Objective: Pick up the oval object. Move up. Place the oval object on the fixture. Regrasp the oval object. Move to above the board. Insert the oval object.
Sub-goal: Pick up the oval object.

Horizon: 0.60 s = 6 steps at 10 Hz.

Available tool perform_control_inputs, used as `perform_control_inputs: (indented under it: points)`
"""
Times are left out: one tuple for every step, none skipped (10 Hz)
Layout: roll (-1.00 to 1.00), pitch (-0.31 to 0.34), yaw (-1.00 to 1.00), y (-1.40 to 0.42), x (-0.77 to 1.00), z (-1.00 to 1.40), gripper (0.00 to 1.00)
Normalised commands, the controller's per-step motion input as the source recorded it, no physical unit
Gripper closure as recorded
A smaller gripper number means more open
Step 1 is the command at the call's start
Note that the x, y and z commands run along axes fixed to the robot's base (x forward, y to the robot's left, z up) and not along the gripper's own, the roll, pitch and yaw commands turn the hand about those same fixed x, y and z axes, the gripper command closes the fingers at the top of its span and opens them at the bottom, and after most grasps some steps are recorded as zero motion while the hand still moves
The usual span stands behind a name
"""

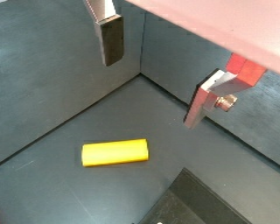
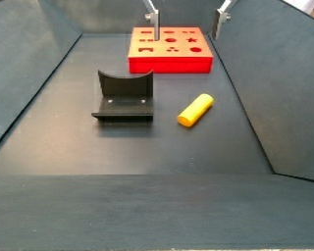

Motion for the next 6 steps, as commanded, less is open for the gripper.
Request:
perform_control_inputs:
  points:
    - [-0.01,-0.106,0.00,-0.01,-0.13,-0.35,0.00]
    - [0.03,0.019,-0.80,-0.02,-0.16,-0.74,0.00]
    - [0.00,0.030,-1.00,0.01,0.00,-0.83,0.00]
    - [0.00,0.010,-1.00,0.02,0.00,-0.94,0.00]
    - [0.00,0.000,-1.00,0.00,-0.02,-0.99,0.00]
    - [0.00,0.000,-0.98,0.00,0.00,-1.00,0.00]
